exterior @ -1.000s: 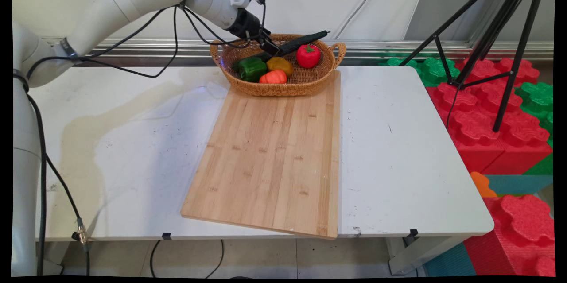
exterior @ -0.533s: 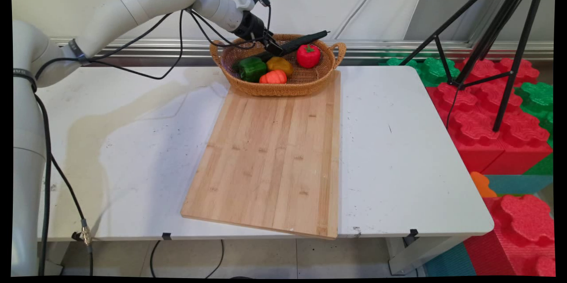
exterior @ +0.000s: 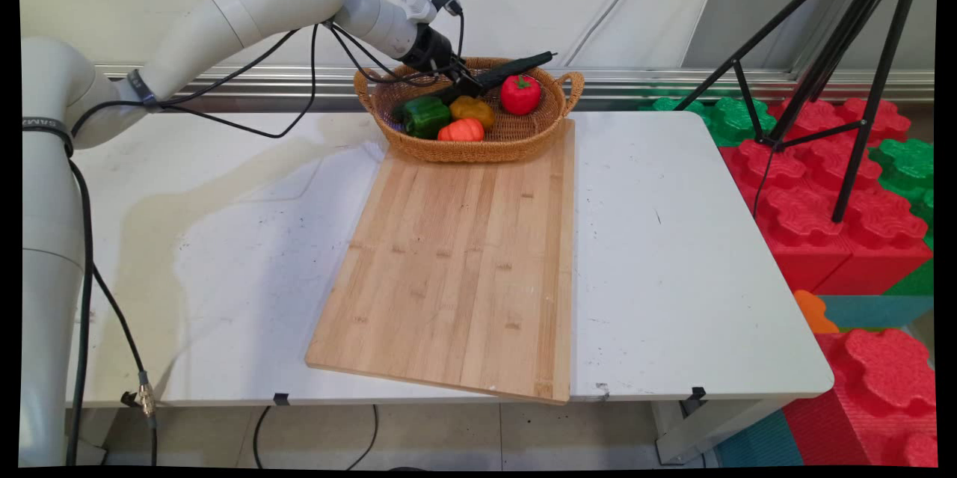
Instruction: Pick up the cucumber from the vegetable basket, then place the picked object on the cutting board
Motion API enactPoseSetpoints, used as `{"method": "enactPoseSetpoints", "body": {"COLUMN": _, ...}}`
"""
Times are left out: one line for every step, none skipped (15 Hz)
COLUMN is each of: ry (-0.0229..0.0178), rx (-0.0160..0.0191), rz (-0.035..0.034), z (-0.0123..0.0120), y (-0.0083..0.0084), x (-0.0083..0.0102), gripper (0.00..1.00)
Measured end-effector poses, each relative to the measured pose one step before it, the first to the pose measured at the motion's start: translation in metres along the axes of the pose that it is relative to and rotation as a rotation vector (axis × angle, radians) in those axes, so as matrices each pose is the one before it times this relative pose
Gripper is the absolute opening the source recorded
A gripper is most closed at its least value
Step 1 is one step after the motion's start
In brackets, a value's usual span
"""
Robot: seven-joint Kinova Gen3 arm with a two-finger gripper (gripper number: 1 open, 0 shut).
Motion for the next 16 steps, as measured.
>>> {"method": "enactPoseSetpoints", "body": {"ry": -0.00090, "rx": -0.00102, "rz": -0.00298, "z": 0.00113, "y": 0.00030, "x": -0.00042, "gripper": 1.00}}
{"method": "enactPoseSetpoints", "body": {"ry": -0.00022, "rx": -0.00081, "rz": -0.00222, "z": 0.00080, "y": 0.00025, "x": -0.00020, "gripper": 1.00}}
{"method": "enactPoseSetpoints", "body": {"ry": -0.00010, "rx": -0.00064, "rz": -0.00179, "z": 0.00073, "y": 0.00016, "x": -0.00018, "gripper": 0.00}}
{"method": "enactPoseSetpoints", "body": {"ry": 0.00083, "rx": -0.00031, "rz": -0.00265, "z": 0.00103, "y": 0.00012, "x": -0.00008, "gripper": 0.00}}
{"method": "enactPoseSetpoints", "body": {"ry": 0.00107, "rx": 0.00056, "rz": -0.00206, "z": 0.00032, "y": -0.00018, "x": 0.00015, "gripper": 0.00}}
{"method": "enactPoseSetpoints", "body": {"ry": 0.00113, "rx": 0.00075, "rz": -0.00182, "z": 0.00029, "y": -0.00020, "x": 0.00012, "gripper": 0.00}}
{"method": "enactPoseSetpoints", "body": {"ry": 0.00127, "rx": 0.00080, "rz": -0.00140, "z": 0.00003, "y": -0.00026, "x": 0.00013, "gripper": 0.00}}
{"method": "enactPoseSetpoints", "body": {"ry": 0.00093, "rx": 0.00060, "rz": -0.00120, "z": -0.00003, "y": -0.00022, "x": 0.00008, "gripper": 0.00}}
{"method": "enactPoseSetpoints", "body": {"ry": 0.00071, "rx": 0.00018, "rz": -0.00067, "z": -0.00008, "y": -0.00008, "x": 0.00005, "gripper": 0.00}}
{"method": "enactPoseSetpoints", "body": {"ry": 0.00163, "rx": 0.00069, "rz": -0.00152, "z": -0.00072, "y": -0.00040, "x": 0.00005, "gripper": 0.00}}
{"method": "enactPoseSetpoints", "body": {"ry": 0.00168, "rx": 0.00015, "rz": -0.00173, "z": -0.00075, "y": -0.00023, "x": 0.00011, "gripper": 0.00}}
{"method": "enactPoseSetpoints", "body": {"ry": 0.00244, "rx": -0.00033, "rz": -0.00155, "z": -0.00087, "y": -0.00006, "x": 0.00043, "gripper": 0.00}}
{"method": "enactPoseSetpoints", "body": {"ry": 0.00150, "rx": -0.00021, "rz": -0.00068, "z": -0.00110, "y": -0.00012, "x": 0.00002, "gripper": 0.00}}
{"method": "enactPoseSetpoints", "body": {"ry": 0.00199, "rx": -0.00030, "rz": -0.00096, "z": -0.00157, "y": -0.00017, "x": -0.00005, "gripper": 0.00}}
{"method": "enactPoseSetpoints", "body": {"ry": 0.00176, "rx": -0.00063, "rz": -0.00098, "z": -0.00131, "y": -0.00009, "x": 0.00006, "gripper": 0.00}}
{"method": "enactPoseSetpoints", "body": {"ry": 0.00248, "rx": -0.00137, "rz": -0.00084, "z": -0.00245, "y": -0.00005, "x": -0.00002, "gripper": 0.00}}
